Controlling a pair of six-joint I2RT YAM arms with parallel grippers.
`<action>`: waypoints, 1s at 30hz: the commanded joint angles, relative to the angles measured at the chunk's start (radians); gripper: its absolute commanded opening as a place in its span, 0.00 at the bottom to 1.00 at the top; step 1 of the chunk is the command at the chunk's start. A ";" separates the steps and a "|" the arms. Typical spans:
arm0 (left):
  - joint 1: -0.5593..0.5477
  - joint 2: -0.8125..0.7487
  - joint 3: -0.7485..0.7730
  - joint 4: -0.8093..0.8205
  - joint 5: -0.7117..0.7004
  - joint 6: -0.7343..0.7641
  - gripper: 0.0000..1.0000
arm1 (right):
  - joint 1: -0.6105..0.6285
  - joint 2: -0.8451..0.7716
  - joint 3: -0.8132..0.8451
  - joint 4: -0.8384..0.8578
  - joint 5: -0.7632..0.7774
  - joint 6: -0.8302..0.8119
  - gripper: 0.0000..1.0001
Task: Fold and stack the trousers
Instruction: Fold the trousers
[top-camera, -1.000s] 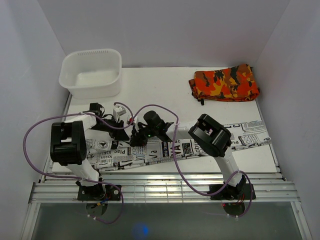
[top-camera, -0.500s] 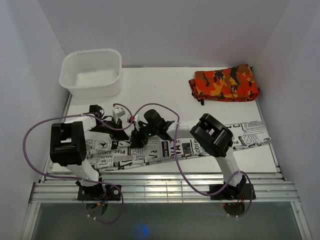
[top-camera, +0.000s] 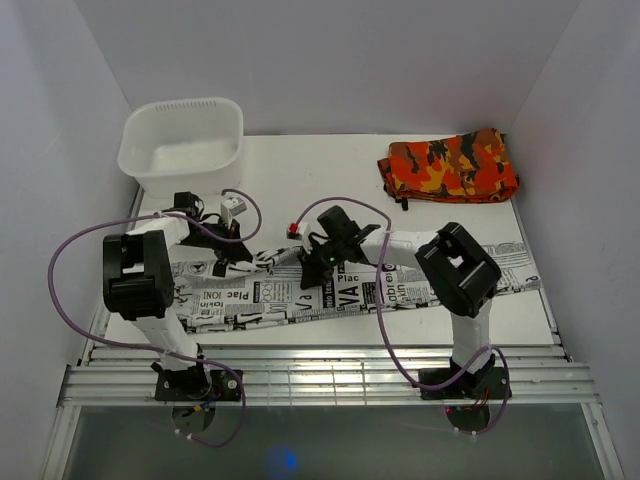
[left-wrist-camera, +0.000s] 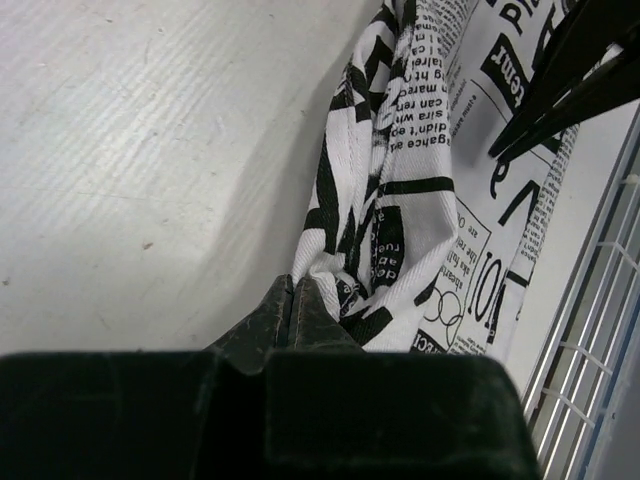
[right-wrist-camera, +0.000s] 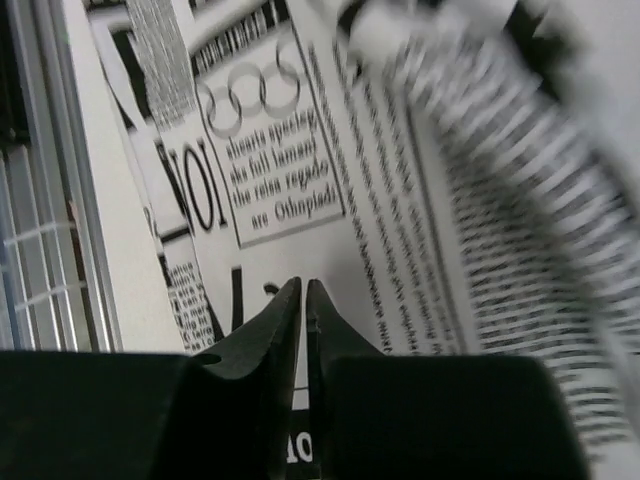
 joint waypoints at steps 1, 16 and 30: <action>0.005 0.025 0.081 0.000 -0.012 -0.006 0.00 | 0.013 0.103 -0.036 -0.153 -0.004 -0.008 0.10; 0.026 0.068 0.230 -0.093 -0.037 0.110 0.44 | 0.014 0.256 -0.054 -0.180 0.010 0.013 0.08; 0.020 0.017 0.090 -0.207 -0.006 0.227 0.48 | 0.010 0.281 -0.020 -0.196 0.009 0.012 0.08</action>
